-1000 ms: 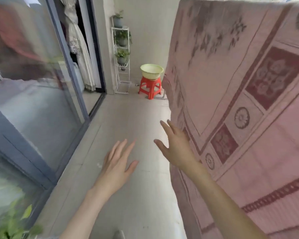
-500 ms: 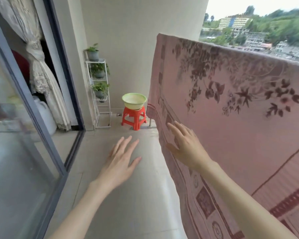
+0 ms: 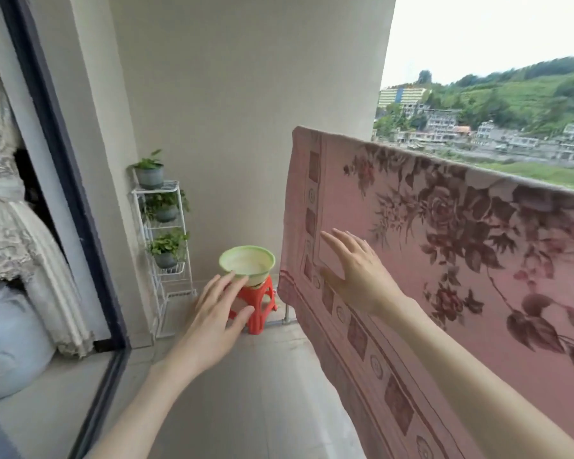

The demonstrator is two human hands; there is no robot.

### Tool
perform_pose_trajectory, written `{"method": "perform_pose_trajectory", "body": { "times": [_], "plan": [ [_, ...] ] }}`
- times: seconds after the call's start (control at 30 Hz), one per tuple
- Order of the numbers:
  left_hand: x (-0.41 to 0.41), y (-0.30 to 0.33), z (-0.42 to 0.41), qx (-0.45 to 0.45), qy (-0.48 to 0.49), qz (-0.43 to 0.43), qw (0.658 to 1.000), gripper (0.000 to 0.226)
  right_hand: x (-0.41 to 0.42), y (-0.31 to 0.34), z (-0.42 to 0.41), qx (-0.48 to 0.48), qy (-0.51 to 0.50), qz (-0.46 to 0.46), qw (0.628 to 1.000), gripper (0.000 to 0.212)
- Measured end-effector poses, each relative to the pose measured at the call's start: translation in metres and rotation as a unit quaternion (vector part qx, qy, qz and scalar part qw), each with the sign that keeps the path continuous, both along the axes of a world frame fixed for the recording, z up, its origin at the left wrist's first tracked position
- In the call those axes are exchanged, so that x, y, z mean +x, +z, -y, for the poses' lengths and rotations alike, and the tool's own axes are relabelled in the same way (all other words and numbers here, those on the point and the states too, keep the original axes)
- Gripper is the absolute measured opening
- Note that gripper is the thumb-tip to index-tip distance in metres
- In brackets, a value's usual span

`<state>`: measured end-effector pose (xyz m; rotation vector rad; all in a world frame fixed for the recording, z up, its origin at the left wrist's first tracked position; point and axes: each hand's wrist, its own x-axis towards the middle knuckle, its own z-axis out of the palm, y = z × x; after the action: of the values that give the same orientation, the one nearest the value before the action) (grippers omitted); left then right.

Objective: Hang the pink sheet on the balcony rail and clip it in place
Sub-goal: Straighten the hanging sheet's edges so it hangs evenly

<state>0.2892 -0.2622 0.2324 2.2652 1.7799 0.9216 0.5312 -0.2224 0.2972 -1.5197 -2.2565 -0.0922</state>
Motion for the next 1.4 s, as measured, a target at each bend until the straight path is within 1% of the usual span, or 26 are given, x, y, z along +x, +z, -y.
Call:
{"method": "perform_pose_trajectory", "body": {
  "times": [0.07, 0.13, 0.37, 0.47, 0.57, 0.63, 0.77, 0.87, 0.93, 1.1, 1.2, 1.3, 1.4],
  "plan": [
    [-0.019, 0.009, -0.049, 0.005, 0.007, 0.013, 1.000, 0.057, -0.018, 0.011, -0.049, 0.023, 0.008, 0.004, 1.000, 0.063],
    [-0.036, 0.009, -0.099, 0.011, 0.003, 0.022, 1.000, 0.052, -0.034, 0.016, -0.099, 0.038, 0.006, 0.011, 0.999, 0.062],
    [-0.083, -0.009, -0.296, -0.012, -0.059, 0.036, 0.998, 0.049, -0.085, 0.017, -0.280, 0.058, -0.044, 0.018, 0.997, 0.062],
    [-0.108, -0.001, -0.394, -0.010, -0.085, 0.032, 0.996, 0.049, -0.105, 0.028, -0.357, 0.057, -0.073, 0.022, 0.995, 0.062],
    [-0.121, 0.018, -0.483, 0.015, -0.099, 0.040, 0.994, 0.051, -0.114, 0.043, -0.426, 0.063, -0.108, 0.030, 0.992, 0.061],
    [-0.117, 0.025, -0.534, 0.023, -0.121, 0.061, 0.990, 0.045, -0.115, 0.052, -0.467, 0.066, -0.128, 0.035, 0.989, 0.060],
    [-0.099, 0.021, -0.621, 0.009, -0.200, 0.055, 0.978, 0.044, -0.112, 0.058, -0.545, 0.062, -0.168, 0.050, 0.983, 0.059],
    [-0.093, 0.022, -0.692, 0.008, -0.209, 0.069, 0.975, 0.042, -0.110, 0.064, -0.610, 0.065, -0.184, 0.069, 0.978, 0.059],
    [-0.086, 0.026, -0.741, 0.024, -0.210, 0.066, 0.975, 0.042, -0.108, 0.069, -0.654, 0.080, -0.191, 0.087, 0.974, 0.058],
    [-0.064, 0.051, -0.854, 0.051, -0.229, 0.063, 0.970, 0.041, -0.109, 0.088, -0.769, 0.123, -0.206, 0.164, 0.957, 0.052],
    [-0.055, 0.068, -0.909, 0.068, -0.243, 0.060, 0.966, 0.040, -0.105, 0.111, -0.834, 0.142, -0.234, 0.168, 0.947, 0.045],
    [-0.051, 0.080, -0.960, 0.083, -0.255, 0.075, 0.960, 0.040, -0.098, 0.127, -0.890, 0.121, -0.280, 0.159, 0.939, 0.039],
    [-0.036, 0.095, -1.007, 0.091, -0.277, 0.082, 0.953, 0.040, -0.090, 0.127, -0.930, 0.080, -0.331, 0.150, 0.928, 0.040]
  ]
}}
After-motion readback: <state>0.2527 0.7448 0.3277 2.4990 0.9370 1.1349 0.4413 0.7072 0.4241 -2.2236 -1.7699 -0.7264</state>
